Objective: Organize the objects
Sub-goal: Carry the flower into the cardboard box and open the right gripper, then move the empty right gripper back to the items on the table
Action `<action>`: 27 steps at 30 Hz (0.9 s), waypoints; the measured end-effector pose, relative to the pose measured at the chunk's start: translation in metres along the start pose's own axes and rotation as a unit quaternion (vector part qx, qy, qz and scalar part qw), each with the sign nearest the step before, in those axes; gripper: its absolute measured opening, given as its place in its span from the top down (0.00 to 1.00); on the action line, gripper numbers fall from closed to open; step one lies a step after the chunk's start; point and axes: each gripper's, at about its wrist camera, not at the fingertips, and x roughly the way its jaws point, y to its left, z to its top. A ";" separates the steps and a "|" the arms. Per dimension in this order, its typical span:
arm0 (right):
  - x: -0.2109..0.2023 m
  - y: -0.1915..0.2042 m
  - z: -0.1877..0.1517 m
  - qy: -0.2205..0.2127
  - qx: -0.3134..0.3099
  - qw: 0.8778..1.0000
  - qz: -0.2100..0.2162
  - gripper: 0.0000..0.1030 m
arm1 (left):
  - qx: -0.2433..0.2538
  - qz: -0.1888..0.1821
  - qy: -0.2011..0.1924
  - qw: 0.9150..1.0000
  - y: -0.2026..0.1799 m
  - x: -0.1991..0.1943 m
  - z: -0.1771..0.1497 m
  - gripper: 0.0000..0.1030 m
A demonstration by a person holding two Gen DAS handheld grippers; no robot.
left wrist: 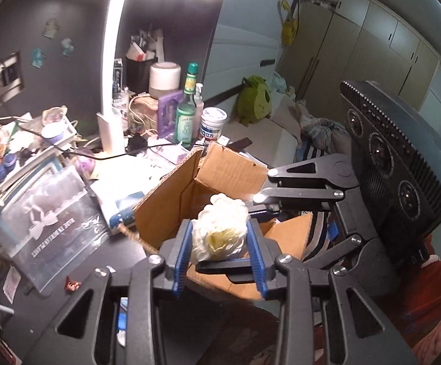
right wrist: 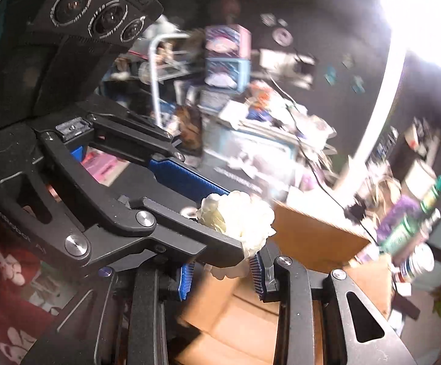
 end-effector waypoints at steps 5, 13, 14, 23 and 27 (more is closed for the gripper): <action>0.004 -0.031 -0.009 0.033 0.023 0.999 -0.014 0.74 | 0.000 -0.016 0.026 1.000 -0.001 0.030 0.018 0.69; 0.013 -0.054 -0.023 0.066 0.023 0.997 -0.032 0.71 | -0.002 -0.004 0.044 0.999 0.001 0.049 0.028 0.42; 0.014 -0.056 -0.023 0.072 0.020 0.997 -0.035 0.64 | 0.002 0.007 0.040 0.999 0.000 0.048 0.029 0.36; 0.011 -0.061 -0.030 0.086 0.012 0.994 -0.064 0.38 | 0.013 0.047 0.018 0.999 0.004 0.030 0.022 0.23; 0.004 -0.049 -0.026 0.071 -0.003 0.995 -0.074 0.26 | 0.018 0.073 0.010 0.997 0.007 0.009 0.009 0.23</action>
